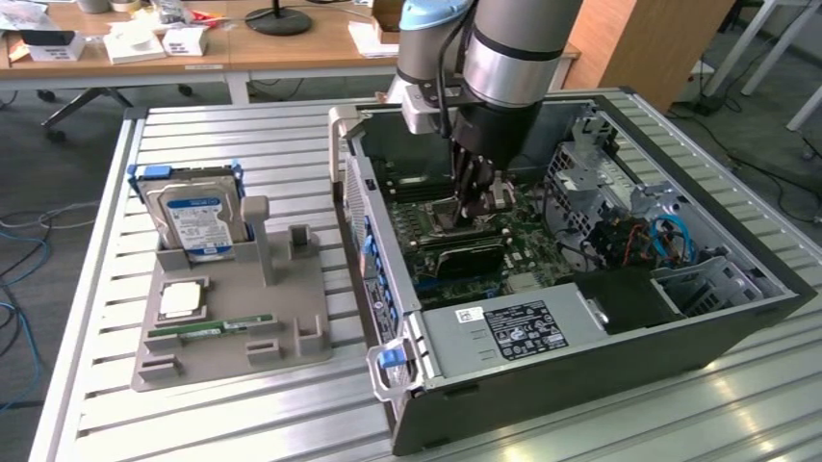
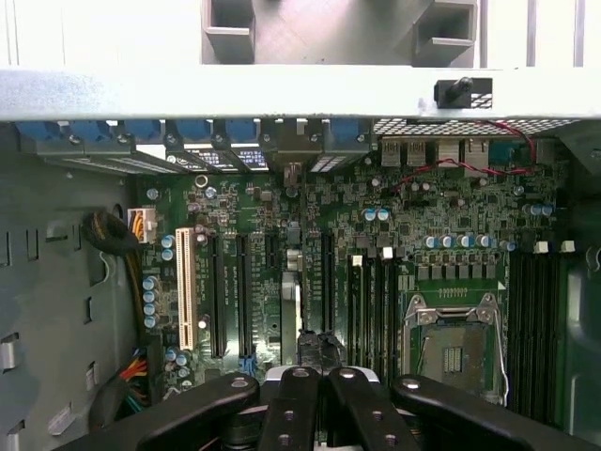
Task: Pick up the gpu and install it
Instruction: 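Press down on the gpu until it lock into place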
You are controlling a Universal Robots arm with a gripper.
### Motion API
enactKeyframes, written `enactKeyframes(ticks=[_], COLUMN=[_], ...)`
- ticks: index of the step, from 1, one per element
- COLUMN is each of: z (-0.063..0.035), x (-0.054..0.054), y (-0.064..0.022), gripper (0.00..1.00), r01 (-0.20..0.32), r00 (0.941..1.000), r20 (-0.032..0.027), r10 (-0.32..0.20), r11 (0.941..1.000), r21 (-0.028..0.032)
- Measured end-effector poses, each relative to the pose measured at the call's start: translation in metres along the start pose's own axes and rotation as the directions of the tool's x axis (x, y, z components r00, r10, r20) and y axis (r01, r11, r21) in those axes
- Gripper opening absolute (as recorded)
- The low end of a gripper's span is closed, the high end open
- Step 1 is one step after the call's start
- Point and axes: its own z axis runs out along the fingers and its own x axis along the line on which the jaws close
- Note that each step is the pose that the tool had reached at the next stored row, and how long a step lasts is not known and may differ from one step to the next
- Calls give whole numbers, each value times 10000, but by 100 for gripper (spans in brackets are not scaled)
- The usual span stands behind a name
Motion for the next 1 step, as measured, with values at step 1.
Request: enactKeyframes(ticks=[1], z=[0], x=[0], y=[0], gripper=[11], r01=[0], r00=[10000], r20=[0], r10=[0], r11=[10000], r21=[-1])
